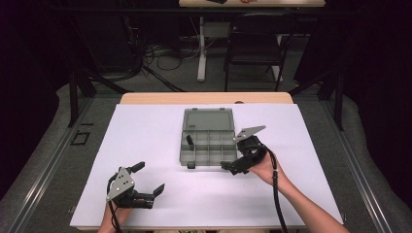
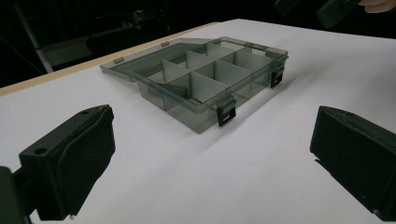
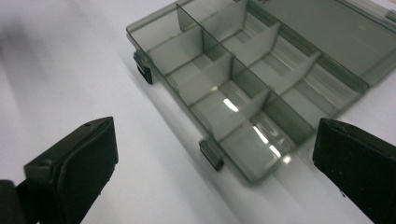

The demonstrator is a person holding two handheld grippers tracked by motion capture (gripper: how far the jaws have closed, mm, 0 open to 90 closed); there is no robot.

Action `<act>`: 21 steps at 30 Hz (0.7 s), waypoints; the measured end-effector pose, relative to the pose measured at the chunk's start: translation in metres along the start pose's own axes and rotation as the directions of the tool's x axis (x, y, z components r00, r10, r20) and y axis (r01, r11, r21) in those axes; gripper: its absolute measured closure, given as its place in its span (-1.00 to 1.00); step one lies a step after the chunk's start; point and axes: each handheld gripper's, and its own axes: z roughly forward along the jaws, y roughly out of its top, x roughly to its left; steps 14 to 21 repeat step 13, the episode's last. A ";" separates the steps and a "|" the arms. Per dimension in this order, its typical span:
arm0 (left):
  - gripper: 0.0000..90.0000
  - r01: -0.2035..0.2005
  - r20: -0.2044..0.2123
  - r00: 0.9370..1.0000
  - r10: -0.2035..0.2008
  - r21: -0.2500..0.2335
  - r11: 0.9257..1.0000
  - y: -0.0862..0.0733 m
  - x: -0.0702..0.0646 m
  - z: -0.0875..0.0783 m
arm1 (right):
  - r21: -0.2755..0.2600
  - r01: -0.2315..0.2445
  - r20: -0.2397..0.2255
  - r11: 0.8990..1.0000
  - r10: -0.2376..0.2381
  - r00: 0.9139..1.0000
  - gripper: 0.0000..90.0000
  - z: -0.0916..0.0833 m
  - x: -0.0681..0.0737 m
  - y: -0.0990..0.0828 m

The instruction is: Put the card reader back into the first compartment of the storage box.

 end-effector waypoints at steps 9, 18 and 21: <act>-1.00 -0.002 0.002 1.000 0.002 0.007 1.000 0.000 0.001 0.001 | -0.046 -0.063 0.068 0.997 0.066 0.996 -1.00 -0.025 0.000 -0.059; -1.00 -0.004 -0.001 1.000 0.004 0.007 1.000 0.000 0.001 0.000 | -0.057 -0.069 0.082 0.996 0.074 0.994 -1.00 -0.031 0.001 -0.072; -1.00 -0.004 -0.001 1.000 0.004 0.007 1.000 0.000 0.001 0.000 | -0.057 -0.069 0.082 0.996 0.074 0.994 -1.00 -0.031 0.001 -0.072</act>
